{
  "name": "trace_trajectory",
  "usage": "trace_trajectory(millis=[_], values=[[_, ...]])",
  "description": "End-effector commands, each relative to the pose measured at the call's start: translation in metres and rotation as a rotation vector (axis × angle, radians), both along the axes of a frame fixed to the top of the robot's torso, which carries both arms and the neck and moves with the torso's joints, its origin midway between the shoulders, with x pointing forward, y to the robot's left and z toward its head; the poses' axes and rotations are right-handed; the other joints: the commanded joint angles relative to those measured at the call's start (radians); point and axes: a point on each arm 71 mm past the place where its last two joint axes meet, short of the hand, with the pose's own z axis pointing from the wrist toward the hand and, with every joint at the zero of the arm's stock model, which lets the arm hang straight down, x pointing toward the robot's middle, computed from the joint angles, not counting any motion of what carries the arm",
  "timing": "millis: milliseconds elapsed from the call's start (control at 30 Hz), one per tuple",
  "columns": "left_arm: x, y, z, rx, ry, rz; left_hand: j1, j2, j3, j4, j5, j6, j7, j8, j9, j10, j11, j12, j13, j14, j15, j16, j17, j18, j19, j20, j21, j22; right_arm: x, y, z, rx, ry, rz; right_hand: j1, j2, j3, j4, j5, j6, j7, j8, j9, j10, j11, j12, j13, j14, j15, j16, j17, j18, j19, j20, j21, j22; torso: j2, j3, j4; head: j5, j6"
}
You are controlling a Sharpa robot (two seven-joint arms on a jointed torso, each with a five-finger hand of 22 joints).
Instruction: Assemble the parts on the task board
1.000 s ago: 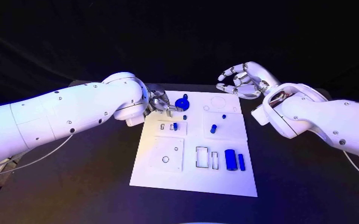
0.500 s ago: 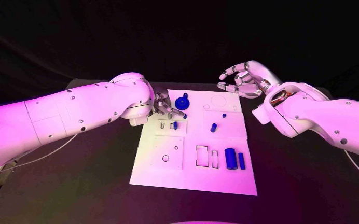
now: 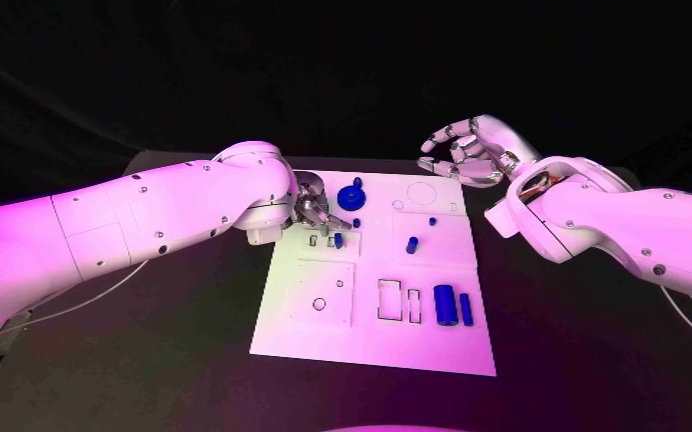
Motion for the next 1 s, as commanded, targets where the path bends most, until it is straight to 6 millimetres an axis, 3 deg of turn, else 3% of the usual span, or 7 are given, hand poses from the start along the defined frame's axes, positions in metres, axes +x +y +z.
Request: trace_trajectory(millis=[33, 733, 1000], values=[[-0.0027, -0.0027, -0.0030, 0.013, 0.039, -0.026, 0.012, -0.001, -0.006, 0.002, 0.005, -0.007, 0.002, 0.004, 0.002, -0.002, -0.001, 0.005, 0.002, 0.107, -0.006, 0.004, 0.263, -0.012, 0.008, -0.001, 0.006, 0.001, -0.0004, 0.0005, 0.0005, -0.011, -0.009, 0.003, 0.001, -0.010, 0.005, 0.000, 0.003, -0.004, 0.001, 0.000, -0.001, -0.006, 0.003, -0.003, 0.046, 0.098, -0.008, -0.004, 0.242, -0.003, 0.076, -0.009, -0.006, 0.234, 0.001, 0.0002, 0.0020, -0.002, 0.000], [-0.0058, -0.0096, -0.0106, -0.011, 0.071, -0.028, 0.044, 0.015, 0.001, 0.002, 0.013, -0.013, 0.002, 0.003, 0.012, -0.003, -0.001, 0.010, 0.008, 0.107, -0.006, 0.004, 0.263, -0.013, 0.008, 0.000, 0.010, 0.009, 0.0005, 0.0022, 0.0000, -0.011, -0.010, 0.005, 0.002, -0.013, 0.015, -0.002, 0.021, -0.003, 0.000, 0.002, -0.003, -0.006, 0.002, -0.005, 0.045, 0.098, -0.009, -0.005, 0.241, -0.002, 0.075, -0.010, -0.009, 0.232, 0.004, -0.0004, 0.0067, -0.007, -0.005], [-0.0058, -0.0105, -0.0105, -0.022, 0.071, -0.023, 0.062, 0.017, 0.042, 0.003, 0.016, -0.014, 0.001, 0.001, 0.018, -0.004, -0.002, 0.012, 0.012, 0.107, -0.007, 0.004, 0.263, -0.013, 0.007, -0.001, 0.013, 0.013, 0.0009, 0.0022, -0.0002, -0.012, -0.010, 0.004, 0.002, -0.014, 0.016, -0.002, 0.024, -0.003, 0.000, 0.002, -0.003, -0.007, 0.001, -0.005, 0.044, 0.098, -0.009, -0.005, 0.241, -0.002, 0.074, -0.010, -0.009, 0.232, 0.004, -0.0004, 0.0080, -0.009, -0.006]])
